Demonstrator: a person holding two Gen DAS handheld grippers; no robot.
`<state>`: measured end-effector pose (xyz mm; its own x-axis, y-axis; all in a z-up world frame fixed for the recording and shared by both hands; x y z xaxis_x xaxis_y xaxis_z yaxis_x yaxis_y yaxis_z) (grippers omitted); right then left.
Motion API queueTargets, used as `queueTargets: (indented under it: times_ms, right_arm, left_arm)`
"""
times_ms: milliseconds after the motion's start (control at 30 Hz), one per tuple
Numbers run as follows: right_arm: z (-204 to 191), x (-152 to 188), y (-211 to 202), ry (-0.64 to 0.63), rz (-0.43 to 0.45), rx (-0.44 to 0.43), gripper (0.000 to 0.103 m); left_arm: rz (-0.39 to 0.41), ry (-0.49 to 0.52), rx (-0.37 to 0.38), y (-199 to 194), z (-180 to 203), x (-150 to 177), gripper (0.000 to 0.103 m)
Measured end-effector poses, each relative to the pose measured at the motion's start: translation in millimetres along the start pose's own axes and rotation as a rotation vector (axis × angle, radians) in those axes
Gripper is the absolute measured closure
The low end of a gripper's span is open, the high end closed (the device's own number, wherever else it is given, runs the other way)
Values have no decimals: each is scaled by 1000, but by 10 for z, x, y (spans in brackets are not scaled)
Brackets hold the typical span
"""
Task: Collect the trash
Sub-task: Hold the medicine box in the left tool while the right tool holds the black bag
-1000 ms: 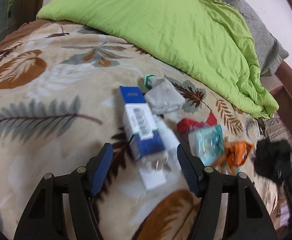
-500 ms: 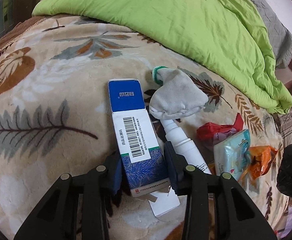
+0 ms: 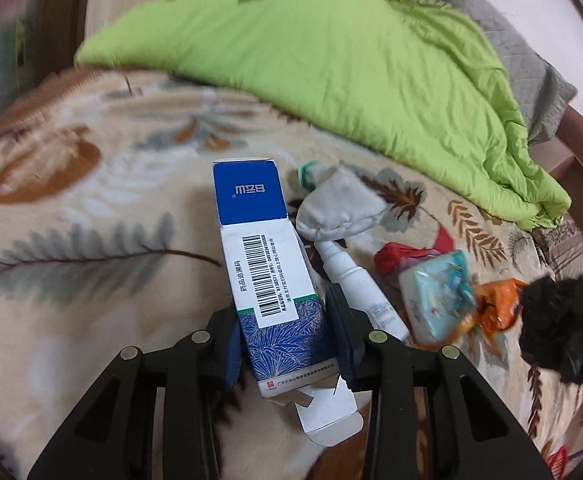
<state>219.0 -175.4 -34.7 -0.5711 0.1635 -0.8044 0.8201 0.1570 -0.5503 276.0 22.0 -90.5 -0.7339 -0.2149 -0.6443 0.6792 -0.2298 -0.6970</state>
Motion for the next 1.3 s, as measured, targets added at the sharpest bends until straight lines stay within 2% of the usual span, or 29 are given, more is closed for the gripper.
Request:
queueTargets:
  times_ms: [200, 367, 500, 533, 733, 967, 1300]
  right_arm:
    - [-39, 104, -197, -29, 11, -10, 69]
    - [-94, 288, -409, -57, 5, -31, 69]
    - [-109, 435, -599, -90, 11, -33, 69]
    - [-100, 465, -630, -89, 8, -37, 69]
    - [-20, 613, -781, -80, -10, -32, 69]
    - [8, 640, -718, -60, -34, -28, 69]
    - [-82, 659, -660, -86, -43, -44, 69]
  left_arm:
    - [114, 111, -20, -720, 214, 169, 67]
    - [124, 177, -26, -1096, 346, 549, 67]
    - [128, 234, -61, -1284, 402, 855, 67]
    - [142, 258, -90, -1323, 410, 912, 67]
    - [191, 281, -144, -1361, 403, 986, 67]
    - [170, 291, -157, -1226, 402, 992, 67]
    - [182, 317, -168, -1217, 426, 992, 66]
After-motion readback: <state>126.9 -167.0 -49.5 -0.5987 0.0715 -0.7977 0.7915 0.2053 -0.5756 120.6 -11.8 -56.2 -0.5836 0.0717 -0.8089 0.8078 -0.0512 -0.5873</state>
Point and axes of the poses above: each gripper's, at about its wrist camera, not at the fingertips, and y roughly the way its jaws point, z to its right, x to its underside, the point moved 5 cm from there along y, roughly the way its jaws point, and after that the axes turned 4 degrees about x, right-handed, at the moved point
